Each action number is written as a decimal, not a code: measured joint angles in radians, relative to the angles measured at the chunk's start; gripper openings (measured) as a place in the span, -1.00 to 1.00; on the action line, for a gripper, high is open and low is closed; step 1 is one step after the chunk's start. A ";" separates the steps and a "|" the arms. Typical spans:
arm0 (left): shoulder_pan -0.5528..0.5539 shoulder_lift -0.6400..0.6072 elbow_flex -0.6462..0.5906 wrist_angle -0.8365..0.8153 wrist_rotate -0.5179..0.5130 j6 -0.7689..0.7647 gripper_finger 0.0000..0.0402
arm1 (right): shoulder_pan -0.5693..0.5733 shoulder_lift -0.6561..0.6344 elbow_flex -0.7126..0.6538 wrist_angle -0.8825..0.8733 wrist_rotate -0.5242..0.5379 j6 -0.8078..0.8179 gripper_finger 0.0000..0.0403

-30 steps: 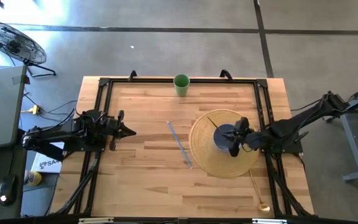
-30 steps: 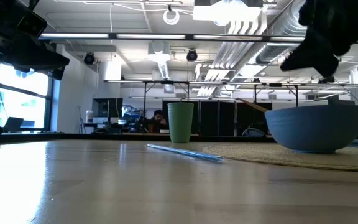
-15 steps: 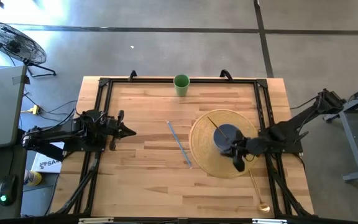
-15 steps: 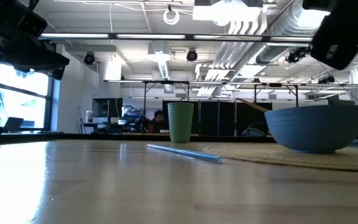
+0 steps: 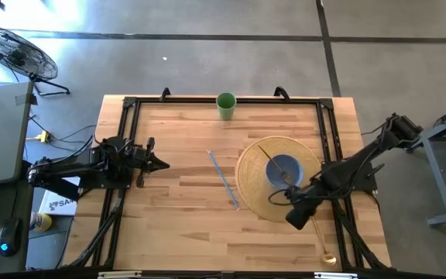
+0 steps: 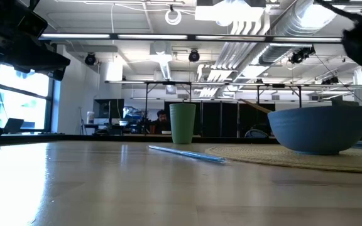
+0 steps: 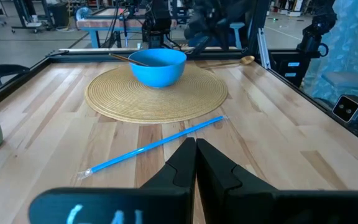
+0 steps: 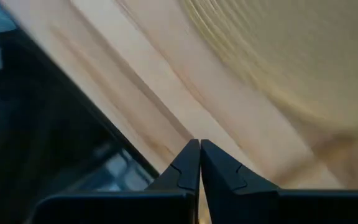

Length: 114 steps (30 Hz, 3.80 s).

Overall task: Pick & Place Utensil
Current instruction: Put the gold spoon into the blue bowl on the brown mat

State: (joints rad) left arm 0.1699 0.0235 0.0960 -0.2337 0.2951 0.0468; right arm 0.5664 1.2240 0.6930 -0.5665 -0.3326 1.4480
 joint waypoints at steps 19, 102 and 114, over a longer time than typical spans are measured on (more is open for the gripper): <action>0.000 0.000 0.000 0.000 0.000 0.000 -0.95 | 0.214 0.055 0.000 -0.155 0.044 0.595 -0.51; 0.000 0.000 0.000 0.000 0.000 0.000 -0.95 | 0.258 0.276 -0.101 0.116 -0.134 0.591 -0.59; 0.000 0.000 0.000 0.000 0.000 0.000 -0.95 | 0.252 0.275 -0.101 0.125 -0.129 0.568 -0.91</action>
State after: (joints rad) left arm 0.1699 0.0235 0.0959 -0.2337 0.2951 0.0471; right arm 0.8188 1.4994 0.5918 -0.4412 -0.4614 2.0159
